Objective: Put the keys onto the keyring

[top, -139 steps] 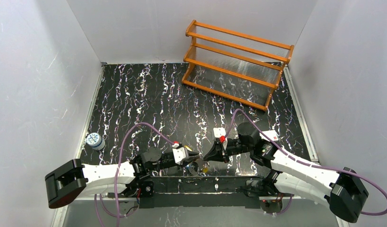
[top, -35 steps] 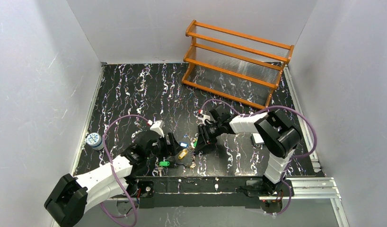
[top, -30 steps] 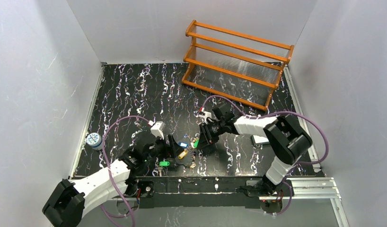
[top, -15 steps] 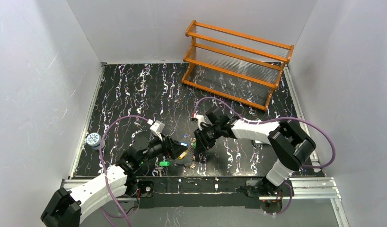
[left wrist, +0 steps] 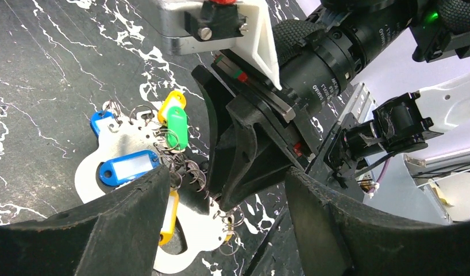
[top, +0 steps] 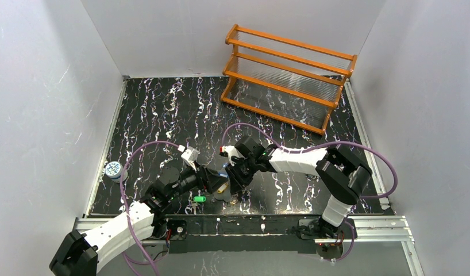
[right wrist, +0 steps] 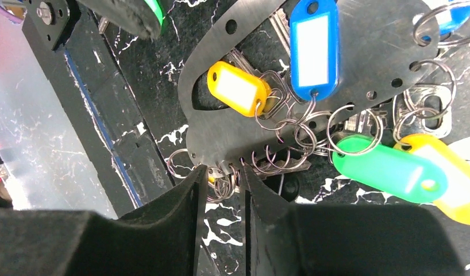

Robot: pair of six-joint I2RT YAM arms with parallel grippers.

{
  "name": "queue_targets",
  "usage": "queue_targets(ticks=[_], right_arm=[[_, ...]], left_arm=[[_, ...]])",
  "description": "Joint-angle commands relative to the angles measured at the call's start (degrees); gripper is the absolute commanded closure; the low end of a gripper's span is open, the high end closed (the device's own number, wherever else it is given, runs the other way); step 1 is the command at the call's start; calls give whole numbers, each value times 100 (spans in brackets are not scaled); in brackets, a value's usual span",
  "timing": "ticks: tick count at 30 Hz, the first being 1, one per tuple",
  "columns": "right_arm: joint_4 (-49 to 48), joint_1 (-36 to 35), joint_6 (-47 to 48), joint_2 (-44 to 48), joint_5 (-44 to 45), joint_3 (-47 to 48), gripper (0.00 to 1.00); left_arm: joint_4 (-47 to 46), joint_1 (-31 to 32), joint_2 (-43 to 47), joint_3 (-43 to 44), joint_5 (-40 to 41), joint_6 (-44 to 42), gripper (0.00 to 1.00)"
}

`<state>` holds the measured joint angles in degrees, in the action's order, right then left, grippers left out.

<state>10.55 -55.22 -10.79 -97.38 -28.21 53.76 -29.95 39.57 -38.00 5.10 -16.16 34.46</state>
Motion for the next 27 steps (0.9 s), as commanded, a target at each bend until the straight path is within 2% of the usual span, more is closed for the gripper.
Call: queue_targets(ticks=[1, 16, 21, 24, 27], right_arm=[[112, -99, 223, -141, 152, 306, 65], [360, -295, 509, -48, 443, 307, 65], [304, -290, 379, 14, 834, 309, 71], [236, -287, 285, 256, 882, 224, 67], [73, -286, 286, 705, 821, -36, 57]], left_arm=[[6, -11, 83, -41, -124, -16, 29], [710, -11, 352, 131, -95, -290, 29], [875, -11, 484, 144, -90, -299, 29], [974, -11, 571, 149, -103, -315, 30], [1064, -11, 677, 132, -90, -359, 29]])
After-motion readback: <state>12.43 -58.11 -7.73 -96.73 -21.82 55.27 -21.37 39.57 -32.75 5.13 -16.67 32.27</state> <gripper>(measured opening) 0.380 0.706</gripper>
